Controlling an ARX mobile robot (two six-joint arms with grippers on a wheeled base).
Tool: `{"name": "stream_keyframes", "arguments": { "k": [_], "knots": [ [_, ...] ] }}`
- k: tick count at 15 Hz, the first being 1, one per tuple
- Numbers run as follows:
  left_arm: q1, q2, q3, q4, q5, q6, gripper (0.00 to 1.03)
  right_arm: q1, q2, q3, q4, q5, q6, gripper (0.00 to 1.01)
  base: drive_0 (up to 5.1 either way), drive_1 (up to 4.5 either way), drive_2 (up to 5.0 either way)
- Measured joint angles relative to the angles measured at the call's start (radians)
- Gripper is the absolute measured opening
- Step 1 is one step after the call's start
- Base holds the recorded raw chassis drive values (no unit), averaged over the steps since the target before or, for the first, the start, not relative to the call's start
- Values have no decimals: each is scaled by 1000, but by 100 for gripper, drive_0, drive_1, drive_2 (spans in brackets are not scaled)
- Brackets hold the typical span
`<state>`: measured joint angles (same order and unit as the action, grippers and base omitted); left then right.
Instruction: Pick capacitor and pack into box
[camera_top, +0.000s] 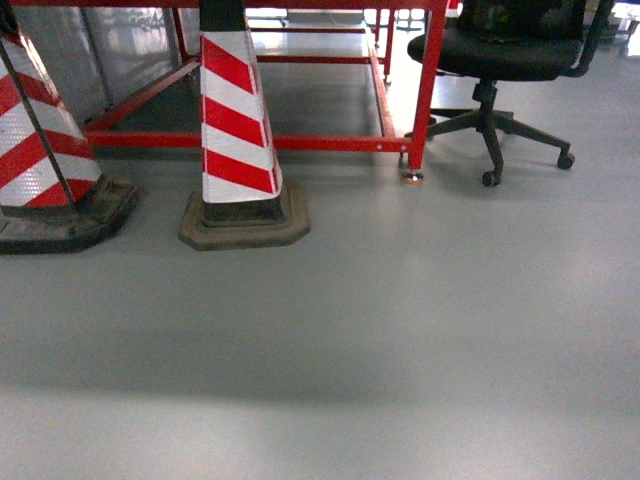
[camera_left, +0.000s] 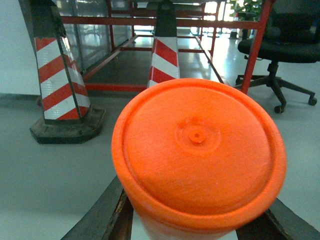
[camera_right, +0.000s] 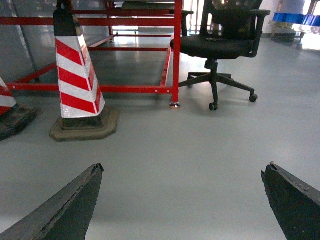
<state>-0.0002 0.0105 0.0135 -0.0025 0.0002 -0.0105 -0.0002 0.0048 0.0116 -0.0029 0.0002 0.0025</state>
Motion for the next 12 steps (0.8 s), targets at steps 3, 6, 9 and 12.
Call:
{"name": "stream_keyframes", "arguments": {
  "k": [3, 6, 9, 12],
  "knots": [
    [0, 0, 0, -5, -1, 0, 44, 0, 0, 0, -4, 0, 0, 98, -499, 238, 238],
    [0, 0, 0, -3, -2, 0, 44, 0, 0, 0, -1, 0, 0, 98, -494, 243, 243],
    [-1, 0, 0, -3, -3, 0, 44, 0, 0, 0, -1, -1, 0, 98, 2, 274, -269],
    [-1, 0, 0, -3, -2, 0, 44, 0, 0, 0, -2, -1, 0, 98, 2, 406, -401]
  ]
}}
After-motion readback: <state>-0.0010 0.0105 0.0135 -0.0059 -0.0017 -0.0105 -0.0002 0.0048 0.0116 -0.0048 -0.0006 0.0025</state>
